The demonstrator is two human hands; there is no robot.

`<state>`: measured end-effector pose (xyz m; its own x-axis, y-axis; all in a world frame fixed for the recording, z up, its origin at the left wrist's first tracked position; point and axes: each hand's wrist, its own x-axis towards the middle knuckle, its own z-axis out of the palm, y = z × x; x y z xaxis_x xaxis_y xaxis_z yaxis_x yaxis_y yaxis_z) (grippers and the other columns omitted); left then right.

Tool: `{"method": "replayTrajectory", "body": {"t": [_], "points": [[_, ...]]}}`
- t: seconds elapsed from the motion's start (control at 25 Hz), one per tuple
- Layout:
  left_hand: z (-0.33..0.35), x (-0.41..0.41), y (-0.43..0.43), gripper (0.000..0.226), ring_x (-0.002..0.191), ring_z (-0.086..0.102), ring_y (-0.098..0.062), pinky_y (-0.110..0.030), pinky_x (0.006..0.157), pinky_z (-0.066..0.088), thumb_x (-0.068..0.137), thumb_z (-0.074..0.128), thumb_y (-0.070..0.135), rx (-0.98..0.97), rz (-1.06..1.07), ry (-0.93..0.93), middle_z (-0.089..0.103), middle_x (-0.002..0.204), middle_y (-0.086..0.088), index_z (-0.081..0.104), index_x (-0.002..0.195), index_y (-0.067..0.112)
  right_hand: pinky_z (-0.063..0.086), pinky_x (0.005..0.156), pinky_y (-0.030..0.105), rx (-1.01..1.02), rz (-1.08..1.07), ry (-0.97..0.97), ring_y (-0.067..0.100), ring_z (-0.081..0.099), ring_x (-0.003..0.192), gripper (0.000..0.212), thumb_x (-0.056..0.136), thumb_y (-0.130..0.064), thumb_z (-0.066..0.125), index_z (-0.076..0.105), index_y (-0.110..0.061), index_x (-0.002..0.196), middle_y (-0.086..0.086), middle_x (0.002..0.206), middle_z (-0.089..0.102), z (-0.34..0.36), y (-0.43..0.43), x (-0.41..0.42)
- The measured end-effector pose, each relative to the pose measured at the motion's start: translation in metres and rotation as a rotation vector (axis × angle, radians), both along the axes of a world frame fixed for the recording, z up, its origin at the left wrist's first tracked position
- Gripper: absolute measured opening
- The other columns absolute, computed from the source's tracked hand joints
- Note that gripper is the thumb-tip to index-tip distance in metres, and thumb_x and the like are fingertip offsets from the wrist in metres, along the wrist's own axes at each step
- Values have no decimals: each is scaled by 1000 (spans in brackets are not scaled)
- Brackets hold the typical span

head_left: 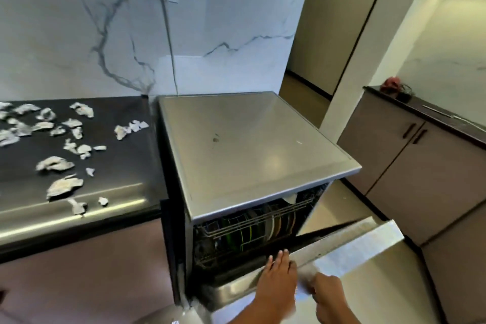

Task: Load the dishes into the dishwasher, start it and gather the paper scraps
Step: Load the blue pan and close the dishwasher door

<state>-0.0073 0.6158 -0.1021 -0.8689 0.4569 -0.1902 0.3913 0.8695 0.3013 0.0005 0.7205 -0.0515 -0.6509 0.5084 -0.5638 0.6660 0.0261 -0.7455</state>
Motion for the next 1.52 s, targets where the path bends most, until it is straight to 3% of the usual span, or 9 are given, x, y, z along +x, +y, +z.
{"method": "replayTrajectory", "body": {"t": [0.08, 0.44, 0.56, 0.68, 0.84, 1.0, 1.16, 1.24, 1.52], "points": [[17, -18, -13, 74, 145, -6, -29, -42, 118, -2, 89, 52, 14, -116, 68, -22, -5, 157, -16, 9, 148, 2, 25, 54, 34, 65, 74, -20, 22, 32, 53, 37, 83, 12, 46, 38, -5, 51, 10, 56, 36, 16, -12, -18], [52, -84, -50, 81, 132, -34, -25, -39, 104, -26, 94, 46, 20, -223, 249, 337, -35, 143, -6, -17, 144, 6, 24, 52, 27, 78, 380, 75, 20, 32, 54, 33, 71, 16, 50, 34, -6, 51, 8, 55, 35, 28, -15, -90], [45, -84, -53, 92, 144, 5, -27, -43, 110, -3, 84, 64, 31, -201, 333, 343, -5, 151, -8, 0, 145, 6, 34, 50, 24, 15, 563, 73, 21, 43, 57, 29, 75, 14, 54, 42, -4, 57, 10, 61, 47, 33, -9, -107], [46, -87, -47, 127, 123, 53, -17, -35, 104, 32, 52, 82, 52, -92, 435, 288, 39, 141, -3, 13, 147, 3, 30, 44, 20, 43, 733, 91, 15, 40, 53, 35, 79, 13, 52, 41, -11, 56, 4, 58, 43, 34, -3, -123], [41, -77, -50, 106, 134, 33, -19, -33, 117, 10, 61, 52, 74, -29, 584, 208, 41, 145, -4, 33, 143, 9, 46, 56, 20, 178, 936, 146, 19, 58, 75, 8, 81, 0, 56, 60, -2, 87, 12, 88, 63, 25, -2, -133], [36, -58, -72, 118, 136, 30, -24, -35, 116, 10, 47, 81, 47, -114, 636, 327, 34, 148, -10, 28, 145, 8, 52, 68, 25, 386, 1074, 315, 22, 60, 81, 9, 80, -7, 62, 61, -1, 86, 13, 93, 62, 13, 2, -132], [34, -55, -86, 123, 127, 47, -32, -41, 109, 32, 37, 83, 52, -134, 754, 337, 46, 140, -17, 34, 139, 5, 47, 95, 34, 886, 1198, 703, 36, 55, 113, 77, 48, -9, 87, 58, -4, 119, 21, 122, 56, 1, 0, -135], [35, -58, -84, 124, 120, 54, -31, -40, 103, 36, 31, 81, 55, -138, 783, 320, 52, 134, -15, 38, 136, 4, 25, 112, 44, 1054, 1302, 807, 36, 45, 124, 112, 30, -21, 91, 45, -6, 131, 20, 130, 54, -3, -4, -149], [51, -62, -97, 122, 98, 63, -24, -36, 84, 53, 20, 80, 63, -199, 678, 379, 63, 114, -8, 46, 124, 8, 36, 97, 48, 1090, 1603, 633, 38, 54, 117, 134, 18, -58, 83, 38, 1, 131, 24, 127, 55, 0, -43, -159]]}}
